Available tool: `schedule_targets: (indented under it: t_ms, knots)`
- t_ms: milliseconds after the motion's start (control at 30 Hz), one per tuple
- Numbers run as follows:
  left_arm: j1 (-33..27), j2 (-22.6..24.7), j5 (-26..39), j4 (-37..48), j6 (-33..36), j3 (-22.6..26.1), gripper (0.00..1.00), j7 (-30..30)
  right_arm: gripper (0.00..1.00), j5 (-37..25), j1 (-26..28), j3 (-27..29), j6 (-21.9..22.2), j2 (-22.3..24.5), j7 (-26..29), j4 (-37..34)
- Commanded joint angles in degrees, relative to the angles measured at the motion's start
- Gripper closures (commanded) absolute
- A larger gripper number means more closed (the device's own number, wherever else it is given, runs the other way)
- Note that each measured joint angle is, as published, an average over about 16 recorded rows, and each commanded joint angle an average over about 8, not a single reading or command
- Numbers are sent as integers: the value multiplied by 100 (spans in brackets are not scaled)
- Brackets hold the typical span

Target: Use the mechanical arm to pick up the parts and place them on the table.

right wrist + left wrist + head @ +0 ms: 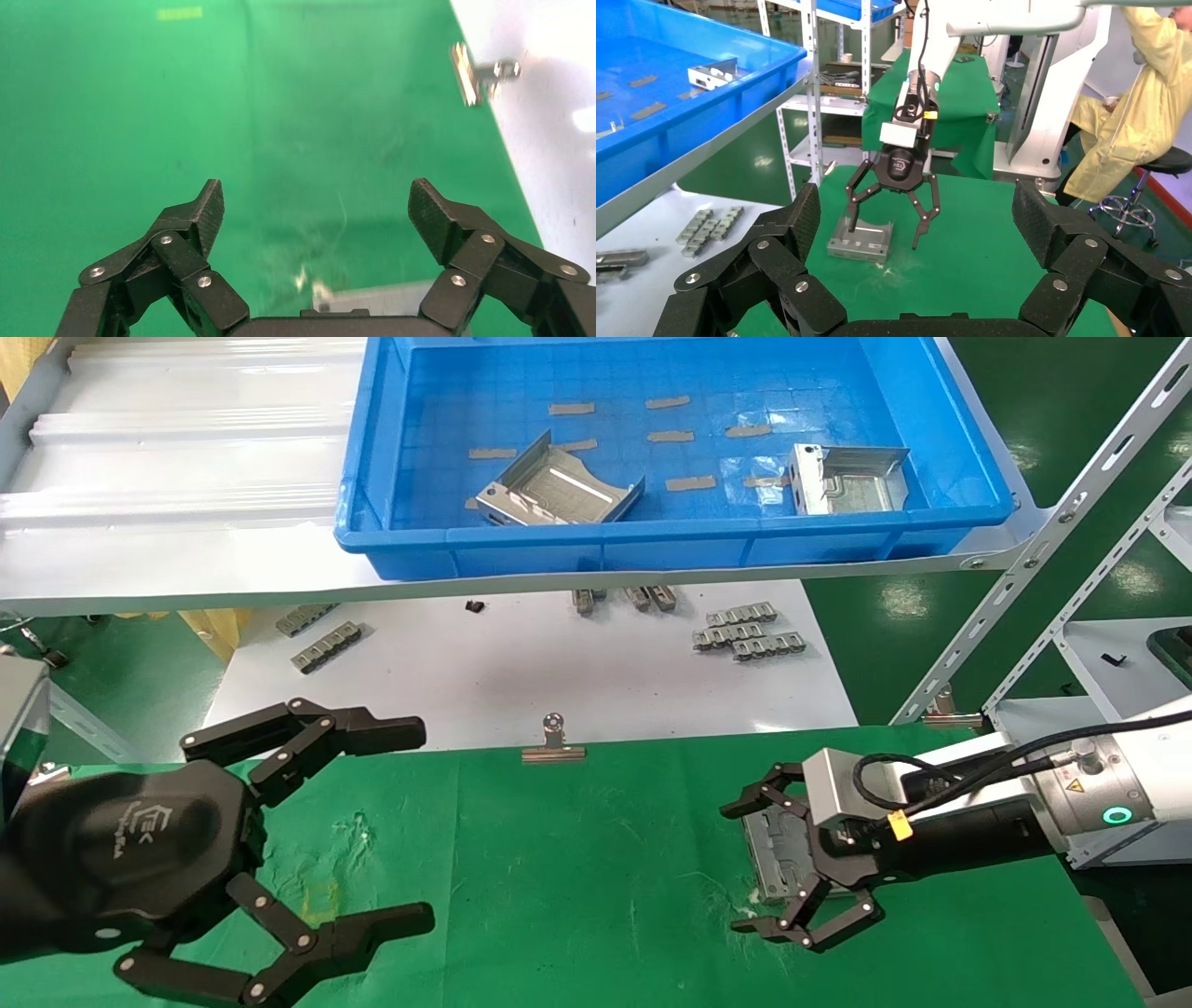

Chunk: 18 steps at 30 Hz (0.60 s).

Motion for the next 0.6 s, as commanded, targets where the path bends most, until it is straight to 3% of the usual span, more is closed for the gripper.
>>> schedule_targets:
  t_ms: [33, 600]
  knots:
    - [0, 0, 0, 0, 0, 0, 0, 0, 0, 53, -140, 201, 18, 75, 137, 208]
    - [0, 0, 0, 0, 0, 0, 0, 0, 0, 512, -1353, 1936, 177, 720, 1321, 2009]
